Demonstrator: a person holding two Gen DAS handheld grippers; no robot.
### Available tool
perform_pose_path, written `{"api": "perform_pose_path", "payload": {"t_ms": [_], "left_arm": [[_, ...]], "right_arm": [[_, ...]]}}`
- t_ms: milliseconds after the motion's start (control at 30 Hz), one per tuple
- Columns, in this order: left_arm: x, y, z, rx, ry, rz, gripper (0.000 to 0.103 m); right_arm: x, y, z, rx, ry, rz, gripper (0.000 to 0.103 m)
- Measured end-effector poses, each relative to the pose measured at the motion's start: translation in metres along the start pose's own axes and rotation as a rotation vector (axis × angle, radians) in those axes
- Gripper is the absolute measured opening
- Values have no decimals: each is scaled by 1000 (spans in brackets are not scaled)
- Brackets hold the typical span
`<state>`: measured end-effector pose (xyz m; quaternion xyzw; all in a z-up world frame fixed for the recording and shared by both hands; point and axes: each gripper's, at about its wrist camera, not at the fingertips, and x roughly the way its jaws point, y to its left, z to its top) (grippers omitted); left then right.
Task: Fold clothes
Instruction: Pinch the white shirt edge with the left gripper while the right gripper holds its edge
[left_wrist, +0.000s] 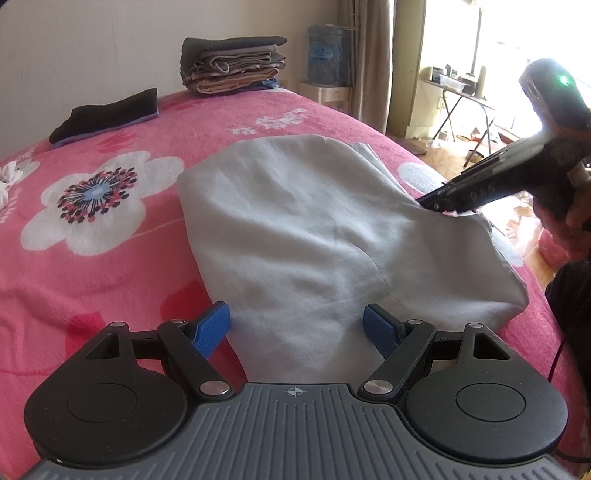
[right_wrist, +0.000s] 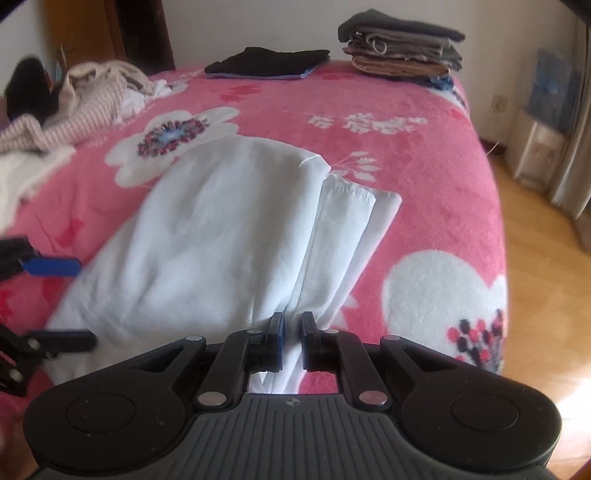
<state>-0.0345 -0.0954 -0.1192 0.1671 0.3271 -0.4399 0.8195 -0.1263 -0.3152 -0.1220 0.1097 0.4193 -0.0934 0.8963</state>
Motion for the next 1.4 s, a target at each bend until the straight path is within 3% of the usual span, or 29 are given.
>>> {"api": "perform_pose_path", "payload": {"t_ms": [200,333,533,667,867,933,1067,1100,1200,1400], "left_arm": [[0,0,1,1,1,-1,80],[-1,0,0,0,1,0,80],[0,0,-1,-4,6,0,80],[0,1,0,-2,7,0,80],[-2,-8,6,46,50,71,80],[-1,-13,10,48,78,98,80],[3,-18,18,20,133,142,80],[4,-18,20,6,146,148,80],[5,-20,25,-12,180,164,80],[8,-24,29,-6,222,197,82]], "right_arm": [[-11,-36,6,223,-66,84,17],[-4,-49,19,280,-97,74,17],[23,-64,37,424,-136,113,17],[14,-69,34,507,-152,172,17],[2,-75,31,627,-174,260,17],[6,-65,37,563,-146,259,17],[38,-55,46,501,-70,167,17],[46,-54,46,496,-48,126,15],[50,-63,43,568,-36,116,12],[-17,-38,41,433,-82,126,15]]}}
